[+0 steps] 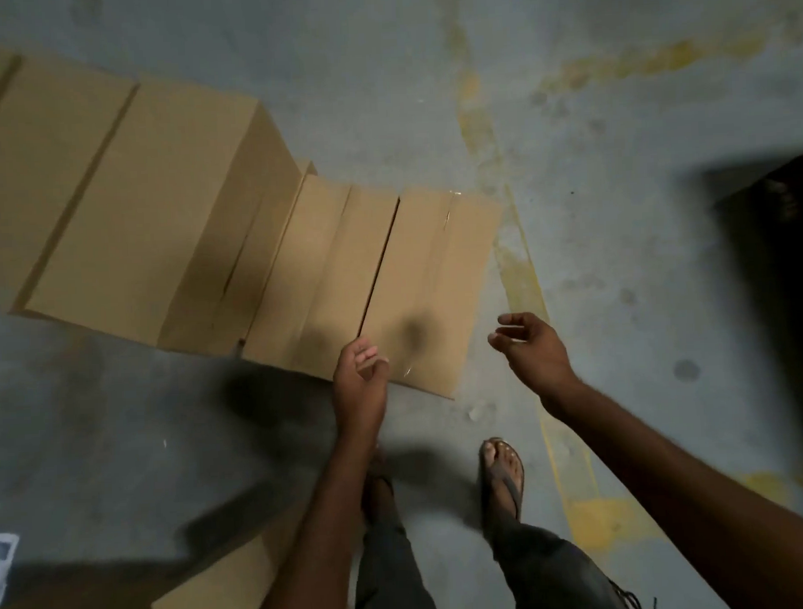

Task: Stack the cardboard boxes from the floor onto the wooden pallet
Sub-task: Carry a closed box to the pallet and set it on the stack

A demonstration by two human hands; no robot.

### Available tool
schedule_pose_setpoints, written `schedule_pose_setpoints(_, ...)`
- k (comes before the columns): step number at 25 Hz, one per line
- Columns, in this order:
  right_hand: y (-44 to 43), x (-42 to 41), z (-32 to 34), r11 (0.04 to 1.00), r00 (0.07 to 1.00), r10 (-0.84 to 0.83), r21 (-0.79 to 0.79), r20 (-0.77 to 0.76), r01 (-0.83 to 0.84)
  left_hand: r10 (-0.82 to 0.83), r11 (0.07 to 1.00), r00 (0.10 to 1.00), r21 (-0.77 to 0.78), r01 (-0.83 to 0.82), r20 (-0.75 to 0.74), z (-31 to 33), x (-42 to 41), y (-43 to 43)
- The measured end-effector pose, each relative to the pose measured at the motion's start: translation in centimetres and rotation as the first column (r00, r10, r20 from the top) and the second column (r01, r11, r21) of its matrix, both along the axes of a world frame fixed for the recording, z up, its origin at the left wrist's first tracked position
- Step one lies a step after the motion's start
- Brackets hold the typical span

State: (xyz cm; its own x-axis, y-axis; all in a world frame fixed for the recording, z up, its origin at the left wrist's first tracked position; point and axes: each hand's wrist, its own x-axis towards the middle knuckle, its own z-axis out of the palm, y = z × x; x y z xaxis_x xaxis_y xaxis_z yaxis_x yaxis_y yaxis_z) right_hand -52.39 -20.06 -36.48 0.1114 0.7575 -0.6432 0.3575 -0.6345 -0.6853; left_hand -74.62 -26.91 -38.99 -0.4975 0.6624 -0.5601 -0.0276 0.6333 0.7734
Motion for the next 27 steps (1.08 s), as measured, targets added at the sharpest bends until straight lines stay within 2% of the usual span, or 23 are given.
schedule_pose_setpoints(3, 2.9, -2.5, -7.9, 0.998, 0.993, -0.058, -0.018, 0.108, 0.060, -0.144, 0.987, 0.989, -0.068, 0.142, -0.015, -7.2, -2.9, 4.4)
schedule_pose_setpoints(6, 4.5, -4.6, -16.2, 0.993, 0.979, -0.007, -0.111, 0.204, 0.030, -0.208, 0.972, 0.977, -0.118, 0.202, -0.043, -13.5, -5.3, 7.3)
schedule_pose_setpoints(9, 5.9, -6.2, -23.4, 0.987, 0.967, 0.021, -0.158, 0.256, 0.021, -0.236, 0.963, 0.972, -0.136, 0.232, -0.014, -19.8, -7.0, 9.5)
schedule_pose_setpoints(13, 7.8, -7.2, -30.5, 0.990, 0.961, -0.023, -0.126, 0.277, 0.060, -0.254, 0.955, 0.967, -0.160, 0.249, -0.013, -26.0, -7.7, 11.5)
schedule_pose_setpoints(17, 7.5, -6.1, -33.3, 0.989, 0.964, -0.055, -0.119, 0.260, 0.089, -0.264, 0.953, 0.964, -0.161, 0.255, -0.037, -29.1, -7.5, 12.7)
schedule_pose_setpoints(23, 6.3, -2.0, -34.8, 0.977, 0.976, -0.200, -0.053, 0.091, 0.205, -0.359, 0.927, 0.924, -0.163, 0.337, -0.131, -29.8, -5.3, 15.0)
schedule_pose_setpoints(25, 6.3, 0.1, -35.0, 0.963, 0.967, -0.251, -0.097, 0.031, 0.253, -0.474, 0.872, 0.876, -0.181, 0.454, -0.084, -29.5, -3.8, 16.0)
schedule_pose_setpoints(27, 6.8, 1.6, -34.7, 0.930, 0.946, -0.323, -0.188, -0.001, 0.317, -0.605, 0.778, 0.796, -0.211, 0.592, 0.003, -27.5, -1.7, 16.8)
